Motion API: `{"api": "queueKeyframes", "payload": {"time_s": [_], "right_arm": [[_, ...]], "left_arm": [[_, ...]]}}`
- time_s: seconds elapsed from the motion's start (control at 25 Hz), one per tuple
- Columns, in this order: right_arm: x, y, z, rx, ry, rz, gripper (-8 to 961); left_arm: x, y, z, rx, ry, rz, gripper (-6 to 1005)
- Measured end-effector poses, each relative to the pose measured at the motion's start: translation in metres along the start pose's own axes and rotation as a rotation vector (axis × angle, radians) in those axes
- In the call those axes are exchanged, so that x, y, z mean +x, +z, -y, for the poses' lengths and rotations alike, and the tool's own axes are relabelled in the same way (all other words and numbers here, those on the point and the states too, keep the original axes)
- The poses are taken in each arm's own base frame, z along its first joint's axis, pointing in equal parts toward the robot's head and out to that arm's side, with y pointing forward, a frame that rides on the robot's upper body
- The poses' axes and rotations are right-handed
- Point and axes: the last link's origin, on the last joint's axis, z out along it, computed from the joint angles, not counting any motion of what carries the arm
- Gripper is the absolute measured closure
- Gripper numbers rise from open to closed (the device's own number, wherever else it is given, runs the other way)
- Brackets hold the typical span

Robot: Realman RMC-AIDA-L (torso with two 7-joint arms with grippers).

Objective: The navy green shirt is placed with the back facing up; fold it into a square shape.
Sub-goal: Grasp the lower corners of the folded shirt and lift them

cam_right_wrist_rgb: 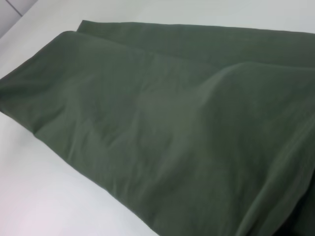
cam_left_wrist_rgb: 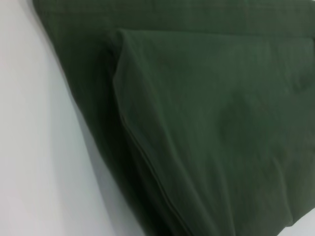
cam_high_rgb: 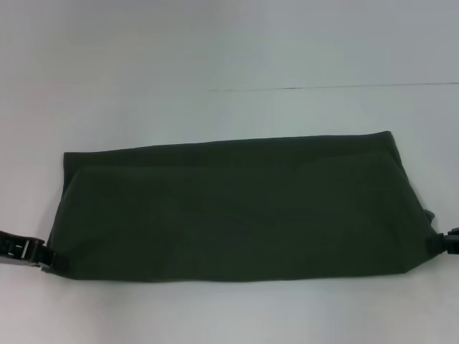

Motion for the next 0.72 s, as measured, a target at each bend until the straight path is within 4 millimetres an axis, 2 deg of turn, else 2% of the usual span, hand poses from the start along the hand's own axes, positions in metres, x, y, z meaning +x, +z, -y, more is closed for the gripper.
{"api": "queueKeyframes", "payload": {"time_s": [0.28,0.36,0.56,0.72], "right_arm": [[-0.004,0.001,0.004,0.027,0.007,0.019,944],[-0.006,0.002,0.003,0.021,-0.002,0.015,894],[-0.010,0.003,0.000,0.011,-0.015,0.016,770],[-0.020,-0.005,-0.001,0.008,-0.029,0.043,624]], "left_arm": [[0.004,0.001,-0.001,0.006,0.003,0.002,938],[0.006,0.000,-0.001,0.008,0.002,0.002,937],[0.008,-0.004,-0.001,0.011,0.003,0.000,824],[0.020,-0.020,-0.002,-0.006,0.011,-0.044,679]]}}
